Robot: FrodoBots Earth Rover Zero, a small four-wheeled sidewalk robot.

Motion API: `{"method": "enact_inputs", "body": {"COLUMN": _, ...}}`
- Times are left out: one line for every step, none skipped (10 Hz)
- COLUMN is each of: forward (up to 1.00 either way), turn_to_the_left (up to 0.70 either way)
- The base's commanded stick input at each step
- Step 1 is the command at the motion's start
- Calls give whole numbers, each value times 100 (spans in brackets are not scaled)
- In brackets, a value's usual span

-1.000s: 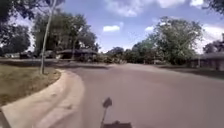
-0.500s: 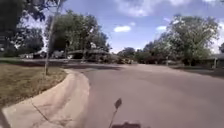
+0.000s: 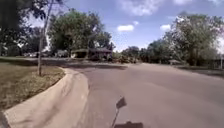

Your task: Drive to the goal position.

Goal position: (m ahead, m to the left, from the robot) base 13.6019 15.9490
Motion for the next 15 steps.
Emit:
{"method": "enact_inputs", "body": {"forward": 100, "turn_to_the_left": 0}}
{"method": "enact_inputs", "body": {"forward": 100, "turn_to_the_left": 0}}
{"method": "enact_inputs", "body": {"forward": 100, "turn_to_the_left": 0}}
{"method": "enact_inputs", "body": {"forward": 100, "turn_to_the_left": 0}}
{"method": "enact_inputs", "body": {"forward": 100, "turn_to_the_left": 0}}
{"method": "enact_inputs", "body": {"forward": 100, "turn_to_the_left": 0}}
{"method": "enact_inputs", "body": {"forward": 100, "turn_to_the_left": 0}}
{"method": "enact_inputs", "body": {"forward": 100, "turn_to_the_left": 0}}
{"method": "enact_inputs", "body": {"forward": 100, "turn_to_the_left": 0}}
{"method": "enact_inputs", "body": {"forward": 100, "turn_to_the_left": 0}}
{"method": "enact_inputs", "body": {"forward": 100, "turn_to_the_left": 0}}
{"method": "enact_inputs", "body": {"forward": 100, "turn_to_the_left": 7}}
{"method": "enact_inputs", "body": {"forward": 100, "turn_to_the_left": 26}}
{"method": "enact_inputs", "body": {"forward": 100, "turn_to_the_left": 40}}
{"method": "enact_inputs", "body": {"forward": 100, "turn_to_the_left": 40}}
